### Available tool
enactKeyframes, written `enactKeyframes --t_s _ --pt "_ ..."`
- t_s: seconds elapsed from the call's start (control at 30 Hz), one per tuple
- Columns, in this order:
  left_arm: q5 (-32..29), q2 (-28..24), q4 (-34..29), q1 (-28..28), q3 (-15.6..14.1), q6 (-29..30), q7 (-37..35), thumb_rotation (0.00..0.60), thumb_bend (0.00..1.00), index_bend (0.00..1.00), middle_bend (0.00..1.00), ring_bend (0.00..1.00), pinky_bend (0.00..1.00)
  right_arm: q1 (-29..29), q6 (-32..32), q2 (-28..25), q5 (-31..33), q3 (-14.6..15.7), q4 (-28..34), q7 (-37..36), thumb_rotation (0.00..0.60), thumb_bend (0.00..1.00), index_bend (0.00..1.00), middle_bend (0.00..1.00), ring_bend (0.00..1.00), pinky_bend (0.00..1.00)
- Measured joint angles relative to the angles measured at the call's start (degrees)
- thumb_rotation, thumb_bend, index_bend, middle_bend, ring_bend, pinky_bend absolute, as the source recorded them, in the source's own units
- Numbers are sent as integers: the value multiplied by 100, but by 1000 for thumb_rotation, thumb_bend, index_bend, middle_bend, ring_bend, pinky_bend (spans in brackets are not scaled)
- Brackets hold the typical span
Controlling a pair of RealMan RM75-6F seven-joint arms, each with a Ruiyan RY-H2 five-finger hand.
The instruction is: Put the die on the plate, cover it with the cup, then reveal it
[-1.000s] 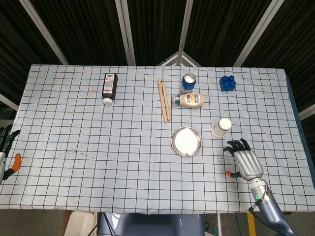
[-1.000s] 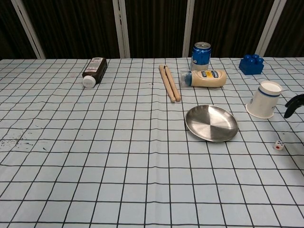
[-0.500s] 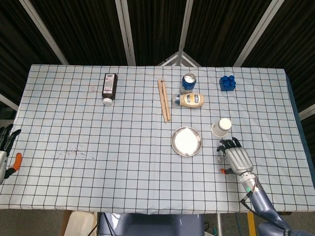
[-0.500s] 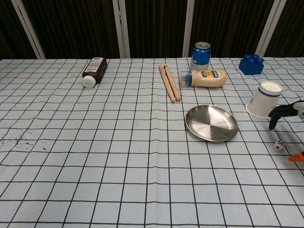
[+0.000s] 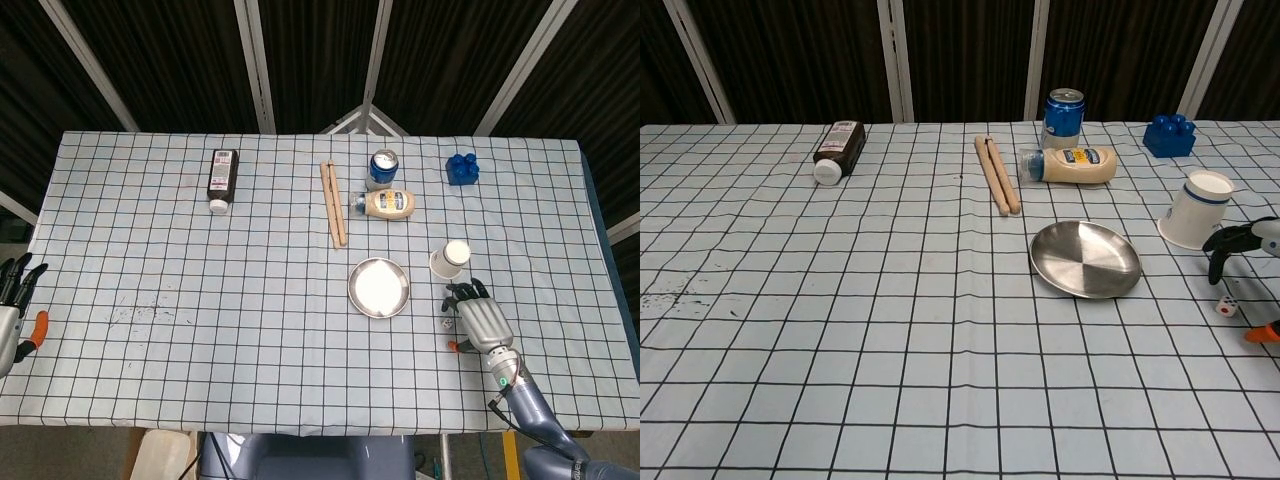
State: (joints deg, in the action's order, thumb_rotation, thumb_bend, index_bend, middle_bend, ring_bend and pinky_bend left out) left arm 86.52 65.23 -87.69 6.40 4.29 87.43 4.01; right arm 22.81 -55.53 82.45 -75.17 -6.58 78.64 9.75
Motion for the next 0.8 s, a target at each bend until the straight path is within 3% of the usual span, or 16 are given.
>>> enactKeyframes --t_s 0.33,0.8 --pt "-15 29 -9 16 -4 -29 91 600 707 106 0 0 0 70 -5 71 -44 54 -151 -111 600 228 455 176 150 0" --pt "-38 35 -10 22 2 -35 111 600 706 110 0 0 0 151 29 95 11 82 -194 -86 600 270 468 176 151 0"
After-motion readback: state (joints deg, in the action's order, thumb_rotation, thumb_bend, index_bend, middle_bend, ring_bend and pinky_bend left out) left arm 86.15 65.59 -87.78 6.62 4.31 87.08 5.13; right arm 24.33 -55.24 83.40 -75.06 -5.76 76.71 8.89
